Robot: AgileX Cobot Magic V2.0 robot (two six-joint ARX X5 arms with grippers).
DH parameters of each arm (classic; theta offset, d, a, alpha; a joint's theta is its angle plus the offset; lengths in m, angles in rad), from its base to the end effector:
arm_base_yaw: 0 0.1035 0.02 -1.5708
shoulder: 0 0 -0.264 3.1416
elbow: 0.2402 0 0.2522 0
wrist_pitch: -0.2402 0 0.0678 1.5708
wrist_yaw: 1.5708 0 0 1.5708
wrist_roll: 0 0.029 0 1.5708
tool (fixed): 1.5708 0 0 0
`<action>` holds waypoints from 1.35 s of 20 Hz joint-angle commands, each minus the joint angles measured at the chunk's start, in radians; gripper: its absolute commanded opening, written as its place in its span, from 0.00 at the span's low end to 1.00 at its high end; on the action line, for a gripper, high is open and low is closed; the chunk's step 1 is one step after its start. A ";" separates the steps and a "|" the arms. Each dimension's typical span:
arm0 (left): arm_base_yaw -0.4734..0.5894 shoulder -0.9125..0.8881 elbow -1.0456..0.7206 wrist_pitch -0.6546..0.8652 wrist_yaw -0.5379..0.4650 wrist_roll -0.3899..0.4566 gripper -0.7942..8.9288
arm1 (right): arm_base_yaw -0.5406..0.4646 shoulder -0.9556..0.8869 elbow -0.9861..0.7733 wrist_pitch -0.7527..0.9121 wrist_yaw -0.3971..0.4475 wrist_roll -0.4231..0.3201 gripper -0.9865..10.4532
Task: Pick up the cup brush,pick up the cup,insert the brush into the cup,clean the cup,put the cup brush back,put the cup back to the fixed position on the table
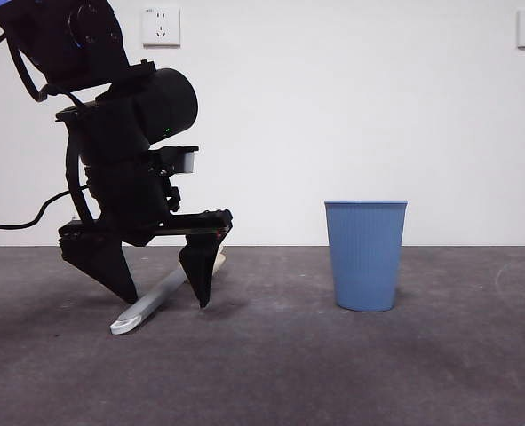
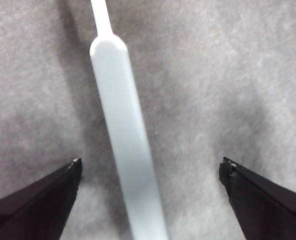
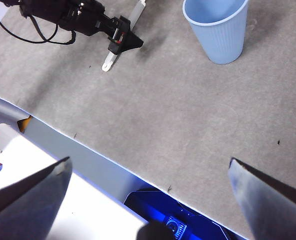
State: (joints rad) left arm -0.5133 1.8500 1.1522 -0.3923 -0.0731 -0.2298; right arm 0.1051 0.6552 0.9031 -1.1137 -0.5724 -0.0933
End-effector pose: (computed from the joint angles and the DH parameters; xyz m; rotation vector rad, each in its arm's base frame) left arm 0.3179 -0.1768 0.1601 0.1122 1.0852 -0.2712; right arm 0.0910 0.0254 0.3124 0.1199 0.8262 0.6724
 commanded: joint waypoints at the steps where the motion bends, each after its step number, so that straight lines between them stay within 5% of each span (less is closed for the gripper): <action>1: -0.002 0.013 -0.009 -0.080 -0.003 -0.012 0.56 | 0.002 0.000 0.002 0.006 0.003 0.006 0.64; 4: -0.002 0.011 -0.009 -0.138 -0.003 -0.010 0.55 | 0.002 0.000 0.002 0.007 0.003 0.006 0.64; 7: -0.002 0.008 -0.009 -0.143 -0.001 -0.010 0.20 | 0.002 0.000 0.002 0.007 0.003 0.006 0.64; 9: -0.002 -0.003 -0.008 -0.150 -0.001 -0.009 0.07 | 0.002 0.000 0.002 0.007 0.003 0.006 0.64; 20: 0.005 -0.285 -0.006 -0.235 -0.003 0.059 0.07 | 0.002 0.000 0.002 0.008 0.002 0.006 0.63; 23: 0.005 -0.433 -0.006 -0.364 -0.021 0.149 0.07 | 0.002 0.037 0.001 0.055 -0.006 0.092 0.63; 27: 0.005 -0.606 -0.006 -0.525 -0.082 0.205 0.07 | 0.027 0.163 -0.009 0.202 -0.072 0.110 0.63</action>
State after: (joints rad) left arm -0.5106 1.2469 1.1515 -0.9192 -0.1513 -0.0509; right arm 0.1299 0.8181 0.9024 -0.9218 -0.6407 0.0013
